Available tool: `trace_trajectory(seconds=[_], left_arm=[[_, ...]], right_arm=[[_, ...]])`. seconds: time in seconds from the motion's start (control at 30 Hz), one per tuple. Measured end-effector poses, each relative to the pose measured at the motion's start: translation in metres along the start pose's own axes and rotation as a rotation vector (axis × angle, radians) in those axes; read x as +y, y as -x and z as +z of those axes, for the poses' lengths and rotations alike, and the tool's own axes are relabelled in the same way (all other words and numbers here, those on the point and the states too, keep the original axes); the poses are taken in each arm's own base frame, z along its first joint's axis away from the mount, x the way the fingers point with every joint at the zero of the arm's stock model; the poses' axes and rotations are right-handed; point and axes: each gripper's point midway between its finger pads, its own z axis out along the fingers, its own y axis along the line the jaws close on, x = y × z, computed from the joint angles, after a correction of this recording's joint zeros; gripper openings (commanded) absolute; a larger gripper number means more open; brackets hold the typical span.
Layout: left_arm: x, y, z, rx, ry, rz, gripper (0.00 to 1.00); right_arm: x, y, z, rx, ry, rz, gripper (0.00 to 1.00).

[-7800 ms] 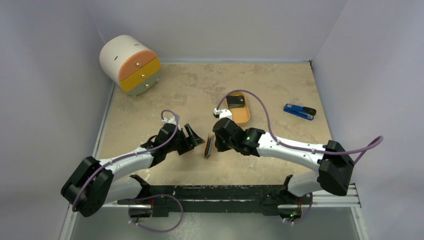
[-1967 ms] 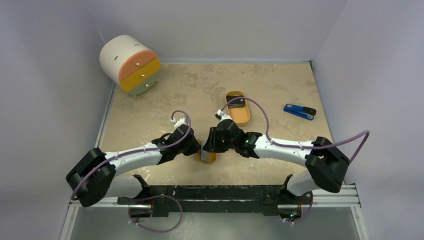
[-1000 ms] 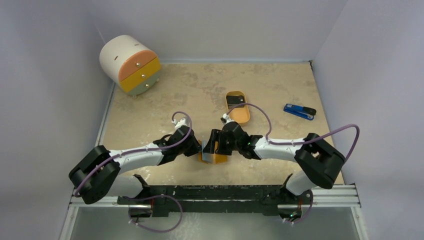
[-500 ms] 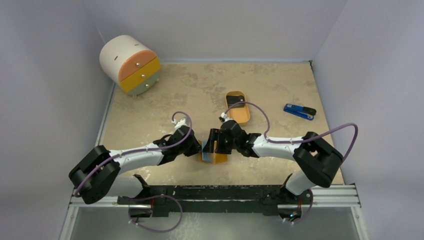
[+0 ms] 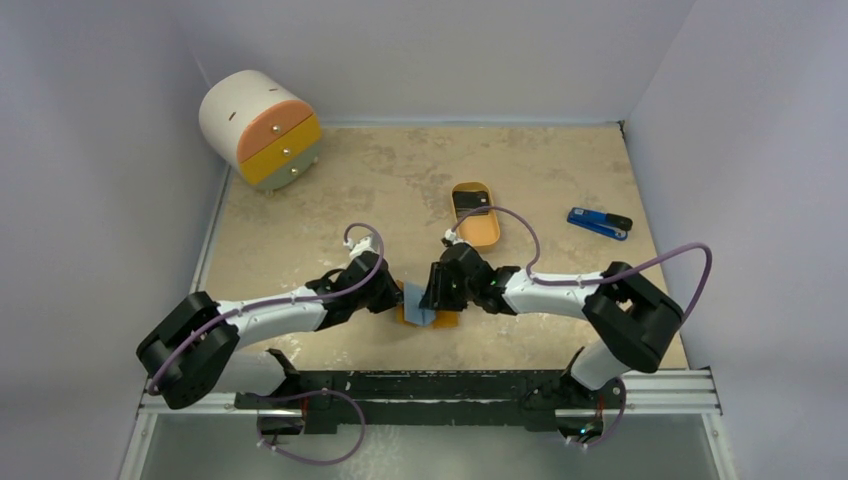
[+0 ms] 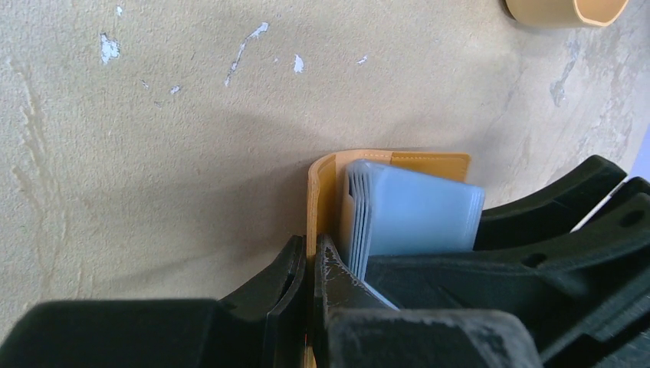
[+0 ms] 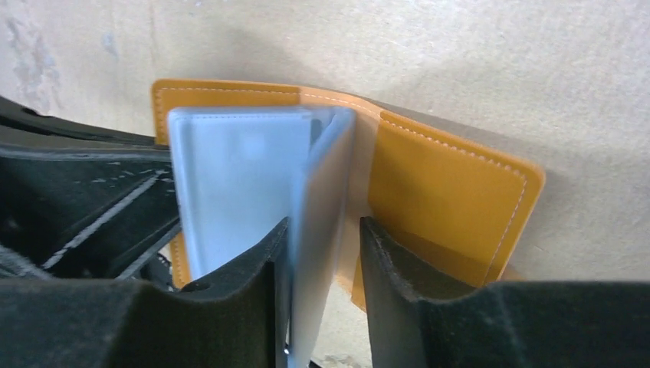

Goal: Put the credit cards into the card holder
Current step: Open the card holder at the center of the board.

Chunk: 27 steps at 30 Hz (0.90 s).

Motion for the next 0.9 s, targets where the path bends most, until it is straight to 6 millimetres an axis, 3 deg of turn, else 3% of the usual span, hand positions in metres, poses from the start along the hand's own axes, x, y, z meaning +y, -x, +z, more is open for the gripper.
trace_trajectory(seconds=[0.27,0.4,0.53,0.7,0.9], left_arm=[[-0.001,0.0,-0.001,-0.001,-0.003,0.001,0.0],[0.007,-0.002,-0.001,0.003,0.029,0.007,0.02],[0.008,0.0,-0.005,-0.001,0.056,0.023,0.24],[0.011,0.02,-0.019,-0.068,0.117,0.066,0.51],[0.007,0.042,-0.04,-0.14,0.155,0.088,0.55]], right_arm=[[-0.017,-0.007,-0.001,-0.007,-0.043,0.015,0.16],[-0.023,-0.009,-0.009,-0.023,-0.052,0.016,0.0],[-0.023,-0.006,-0.015,-0.045,-0.053,0.012,0.0],[-0.036,-0.004,-0.019,-0.063,-0.112,-0.01,0.0],[-0.044,-0.004,-0.02,-0.069,-0.146,-0.01,0.0]])
